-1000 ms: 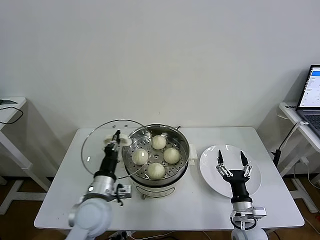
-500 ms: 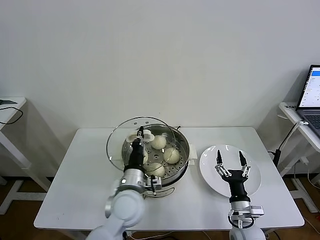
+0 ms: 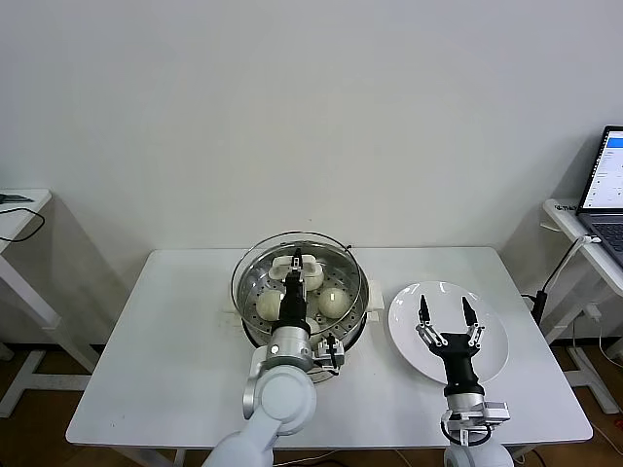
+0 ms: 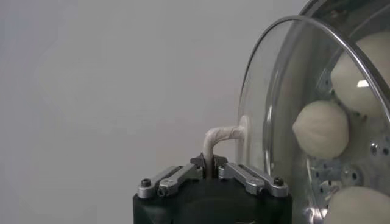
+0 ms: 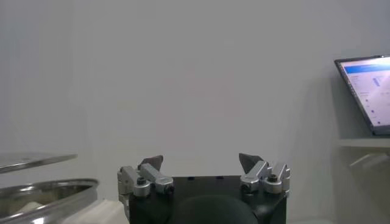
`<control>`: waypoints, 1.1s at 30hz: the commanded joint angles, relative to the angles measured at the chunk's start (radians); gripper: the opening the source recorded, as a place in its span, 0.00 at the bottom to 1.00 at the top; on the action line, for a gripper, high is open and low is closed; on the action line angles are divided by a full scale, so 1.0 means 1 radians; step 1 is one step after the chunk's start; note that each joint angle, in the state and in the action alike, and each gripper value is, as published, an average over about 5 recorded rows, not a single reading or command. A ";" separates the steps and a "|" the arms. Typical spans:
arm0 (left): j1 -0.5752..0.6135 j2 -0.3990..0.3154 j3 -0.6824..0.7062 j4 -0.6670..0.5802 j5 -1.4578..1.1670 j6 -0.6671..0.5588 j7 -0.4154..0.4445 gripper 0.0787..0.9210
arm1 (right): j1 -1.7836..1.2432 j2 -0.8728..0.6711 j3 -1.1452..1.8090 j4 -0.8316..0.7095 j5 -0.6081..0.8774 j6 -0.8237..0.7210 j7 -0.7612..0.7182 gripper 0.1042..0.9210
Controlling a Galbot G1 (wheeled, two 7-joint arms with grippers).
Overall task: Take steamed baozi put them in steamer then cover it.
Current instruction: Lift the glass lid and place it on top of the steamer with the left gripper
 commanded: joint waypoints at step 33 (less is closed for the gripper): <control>0.028 -0.070 0.000 0.075 0.065 -0.024 -0.042 0.13 | 0.009 -0.001 -0.015 -0.025 -0.012 0.007 -0.006 0.88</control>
